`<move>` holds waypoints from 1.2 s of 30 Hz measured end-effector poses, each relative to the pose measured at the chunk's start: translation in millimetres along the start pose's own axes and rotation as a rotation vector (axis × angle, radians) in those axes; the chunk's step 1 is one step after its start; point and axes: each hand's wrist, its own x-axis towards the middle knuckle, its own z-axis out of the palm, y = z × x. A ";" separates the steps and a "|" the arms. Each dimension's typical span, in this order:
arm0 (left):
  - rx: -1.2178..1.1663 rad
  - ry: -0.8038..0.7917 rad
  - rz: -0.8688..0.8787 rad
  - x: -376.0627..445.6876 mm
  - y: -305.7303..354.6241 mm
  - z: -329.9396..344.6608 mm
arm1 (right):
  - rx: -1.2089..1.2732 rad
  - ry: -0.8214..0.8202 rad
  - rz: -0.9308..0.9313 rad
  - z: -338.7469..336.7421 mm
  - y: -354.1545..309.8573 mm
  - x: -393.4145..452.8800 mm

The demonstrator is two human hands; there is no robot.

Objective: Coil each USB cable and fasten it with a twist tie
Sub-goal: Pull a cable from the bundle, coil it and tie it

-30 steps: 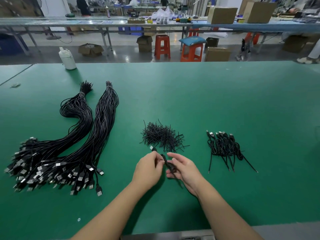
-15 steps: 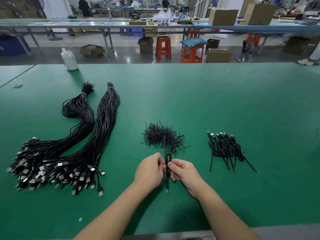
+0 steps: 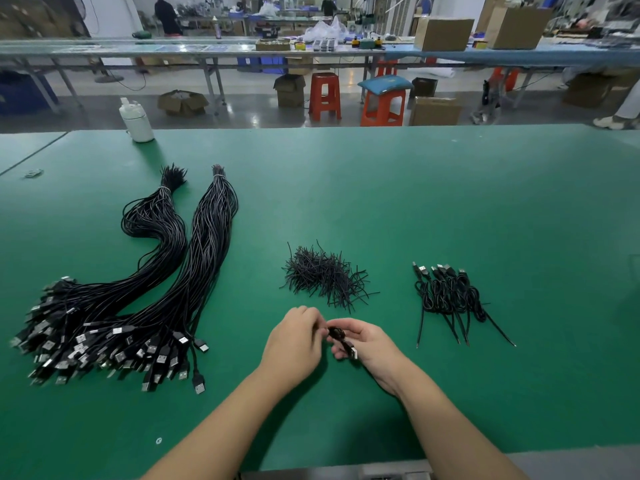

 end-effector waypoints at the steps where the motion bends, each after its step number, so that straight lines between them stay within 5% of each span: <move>1: -0.044 -0.003 -0.033 1.7 0.5 -0.9 | -0.013 0.004 -0.009 -0.6 1.0 -0.1; 13: 0.005 -0.007 0.109 6.5 4.5 -2.9 | -0.143 0.055 -0.065 2.6 -0.6 -4.3; 22: -0.131 -0.103 0.027 6.6 3.0 -9.2 | -0.094 0.040 -0.036 4.1 -3.8 -5.3; 36: -0.377 -0.126 -0.386 8.7 3.4 -0.5 | 0.043 -0.074 -0.053 -7.3 -0.7 -4.6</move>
